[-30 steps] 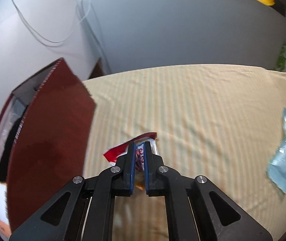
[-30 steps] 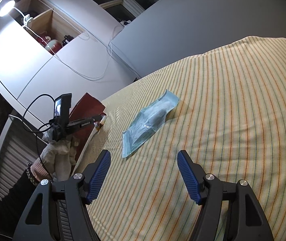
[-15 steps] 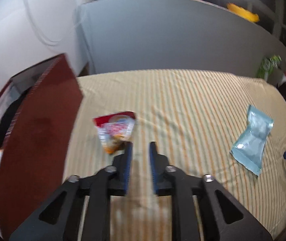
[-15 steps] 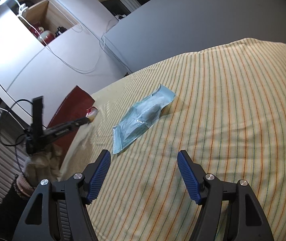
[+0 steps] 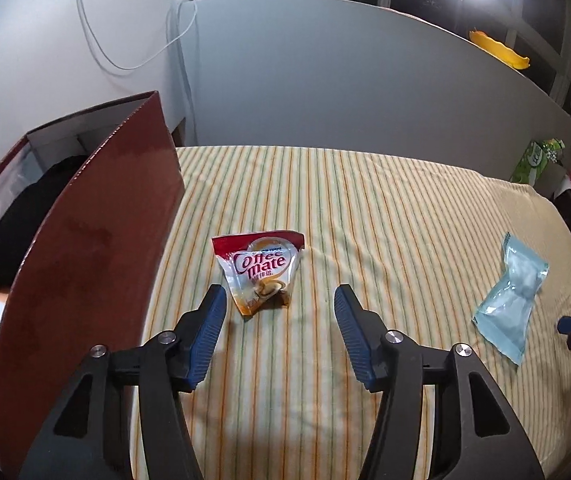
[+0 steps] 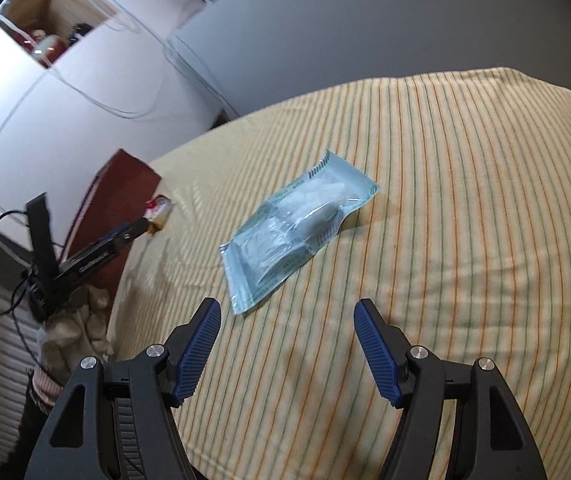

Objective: Organize soft objects

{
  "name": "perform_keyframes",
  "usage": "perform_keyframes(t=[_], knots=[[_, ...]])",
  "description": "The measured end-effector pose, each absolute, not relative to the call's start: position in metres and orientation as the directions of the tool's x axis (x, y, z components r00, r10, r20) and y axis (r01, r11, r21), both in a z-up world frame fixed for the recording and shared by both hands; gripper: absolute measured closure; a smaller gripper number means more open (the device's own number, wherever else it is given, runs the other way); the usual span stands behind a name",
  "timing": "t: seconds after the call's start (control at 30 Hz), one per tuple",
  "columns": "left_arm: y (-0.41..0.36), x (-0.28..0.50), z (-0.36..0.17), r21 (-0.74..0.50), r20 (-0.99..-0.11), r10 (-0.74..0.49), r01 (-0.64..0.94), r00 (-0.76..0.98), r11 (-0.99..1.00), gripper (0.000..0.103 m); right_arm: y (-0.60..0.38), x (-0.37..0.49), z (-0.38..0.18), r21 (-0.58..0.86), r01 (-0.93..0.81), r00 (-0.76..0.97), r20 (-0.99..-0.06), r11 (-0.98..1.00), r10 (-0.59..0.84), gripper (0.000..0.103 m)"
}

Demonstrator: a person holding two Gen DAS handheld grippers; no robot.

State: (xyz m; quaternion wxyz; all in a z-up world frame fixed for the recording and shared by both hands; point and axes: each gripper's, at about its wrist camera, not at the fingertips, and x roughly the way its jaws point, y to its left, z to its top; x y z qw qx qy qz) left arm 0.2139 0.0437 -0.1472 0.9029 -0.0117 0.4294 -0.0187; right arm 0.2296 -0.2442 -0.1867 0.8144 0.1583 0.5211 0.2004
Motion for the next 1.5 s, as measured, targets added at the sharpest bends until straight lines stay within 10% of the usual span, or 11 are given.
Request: perform_keyframes(t=[1.27,1.5], knots=[[0.070,0.253,-0.184,-0.062,-0.798,-0.035,-0.024,0.601,0.998,0.038,-0.107,0.335,-0.210,0.050,-0.141,0.187,-0.979,0.989,0.077,0.037],[0.071,0.257,-0.184,-0.064,-0.794,-0.030,-0.035,0.607,0.997,0.049,-0.096,0.325,-0.213,-0.004,-0.244,0.176,-0.984,0.970,0.040,0.042]])
